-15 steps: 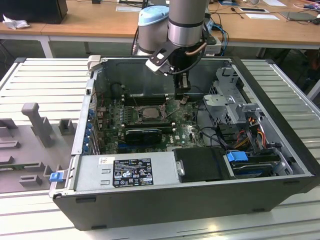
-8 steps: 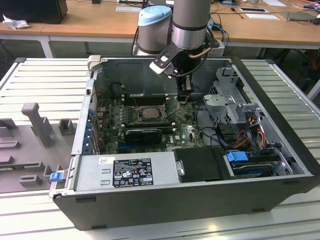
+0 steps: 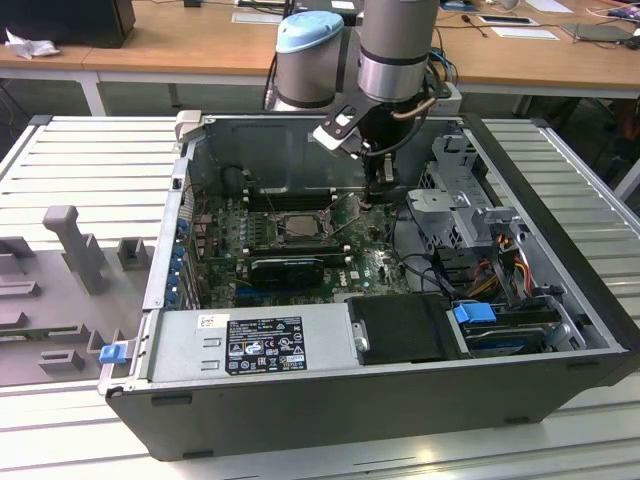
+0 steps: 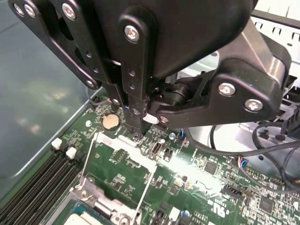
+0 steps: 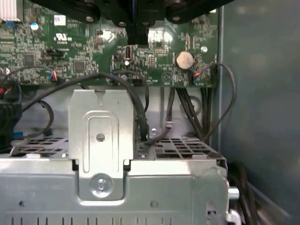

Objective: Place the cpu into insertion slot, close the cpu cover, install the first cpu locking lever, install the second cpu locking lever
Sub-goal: 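Close the cpu cover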

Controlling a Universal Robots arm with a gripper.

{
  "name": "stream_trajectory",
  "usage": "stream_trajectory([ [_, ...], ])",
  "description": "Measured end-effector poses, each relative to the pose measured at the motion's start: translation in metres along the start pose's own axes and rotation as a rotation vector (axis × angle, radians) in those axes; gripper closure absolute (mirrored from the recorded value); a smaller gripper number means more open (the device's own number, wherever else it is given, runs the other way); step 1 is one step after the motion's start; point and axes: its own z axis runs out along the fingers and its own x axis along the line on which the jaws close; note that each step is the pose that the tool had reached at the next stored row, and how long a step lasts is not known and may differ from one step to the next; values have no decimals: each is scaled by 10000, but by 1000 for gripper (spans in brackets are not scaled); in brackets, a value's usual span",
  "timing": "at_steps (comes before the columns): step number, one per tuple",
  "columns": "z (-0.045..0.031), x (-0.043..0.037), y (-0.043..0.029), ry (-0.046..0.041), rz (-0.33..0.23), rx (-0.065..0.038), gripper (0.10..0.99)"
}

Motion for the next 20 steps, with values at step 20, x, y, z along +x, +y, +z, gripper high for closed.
stream_trajectory([
  [20, 47, -1, -152, 77, 12, 402, 980],
])
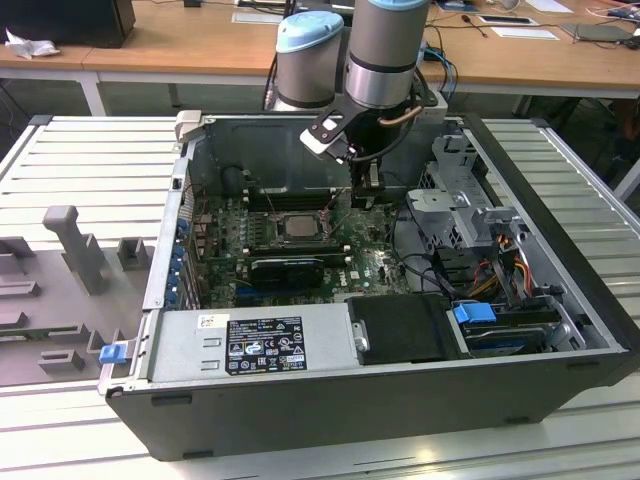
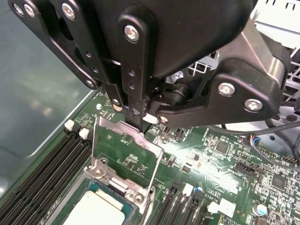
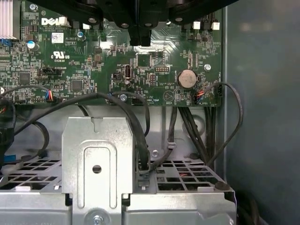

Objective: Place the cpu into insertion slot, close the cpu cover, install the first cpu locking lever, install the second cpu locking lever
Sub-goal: 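Close the cpu cover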

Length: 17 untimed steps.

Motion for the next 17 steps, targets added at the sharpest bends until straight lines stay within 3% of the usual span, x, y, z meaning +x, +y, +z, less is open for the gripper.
stream_trajectory([
  [17, -2, 0, -100, 0, 0, 0, 980],
])
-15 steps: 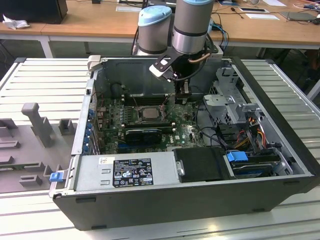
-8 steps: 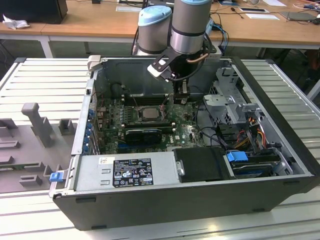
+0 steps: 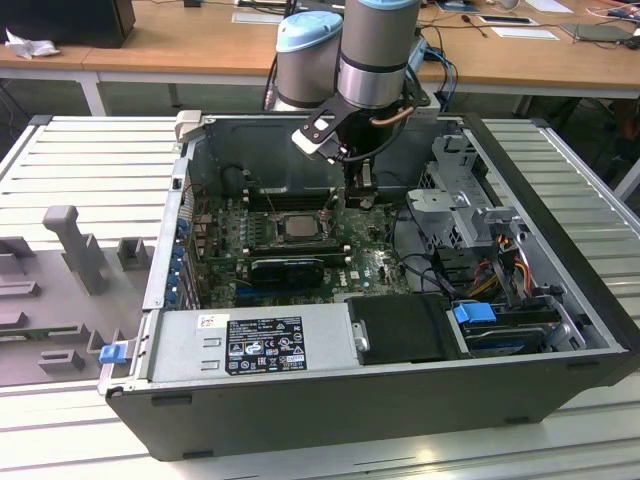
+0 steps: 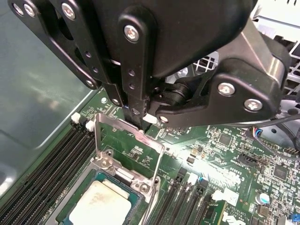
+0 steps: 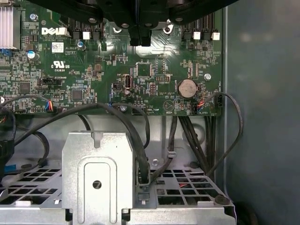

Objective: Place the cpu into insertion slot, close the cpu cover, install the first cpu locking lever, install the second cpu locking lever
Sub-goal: 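Close the cpu cover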

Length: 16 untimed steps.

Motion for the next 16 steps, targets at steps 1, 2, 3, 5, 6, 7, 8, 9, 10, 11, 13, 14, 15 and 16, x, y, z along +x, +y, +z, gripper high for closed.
stream_trajectory([
  [1, 0, 0, -5, 0, 0, 0, 980],
  [2, 0, 0, -8, 0, 0, 0, 980],
  [3, 0, 0, -10, 0, 0, 0, 980],
  [5, 0, 0, -19, 0, 0, 0, 980],
  [6, 0, 0, -22, 0, 0, 0, 980],
  [7, -1, 0, -32, 0, 0, 0, 980],
  [8, -1, 0, -44, 0, 0, 0, 980],
  [9, -1, 0, -61, 0, -1, 0, 980],
  [10, -1, 0, -71, 0, 0, -1, 980],
  [11, -2, 0, -78, 0, 0, 0, 980],
  [13, -3, 0, -124, 0, 1, -1, 980],
  [14, -3, 0, -134, 0, 0, 0, 980],
  [15, -3, 0, -143, 0, 0, 0, 980],
  [16, -3, 0, -154, 0, 0, 0, 980],
])
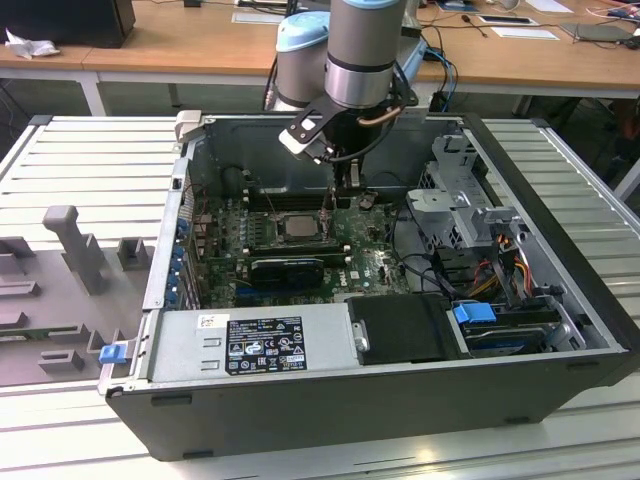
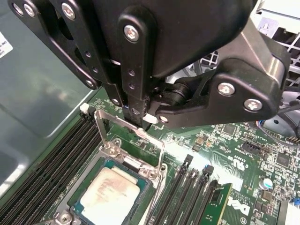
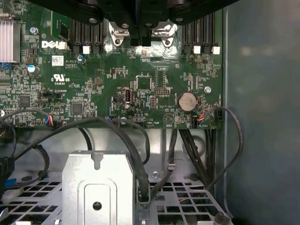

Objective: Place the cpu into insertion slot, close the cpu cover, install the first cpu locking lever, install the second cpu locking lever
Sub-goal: 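Close the cpu cover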

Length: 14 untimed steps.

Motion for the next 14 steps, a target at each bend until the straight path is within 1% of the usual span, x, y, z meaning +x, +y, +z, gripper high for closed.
stream_trajectory([
  [6, -1, 0, -43, 0, 0, 0, 980],
  [12, -2, 0, -108, 0, 0, 0, 980],
  [14, -3, 0, -116, 0, 0, 0, 980],
])
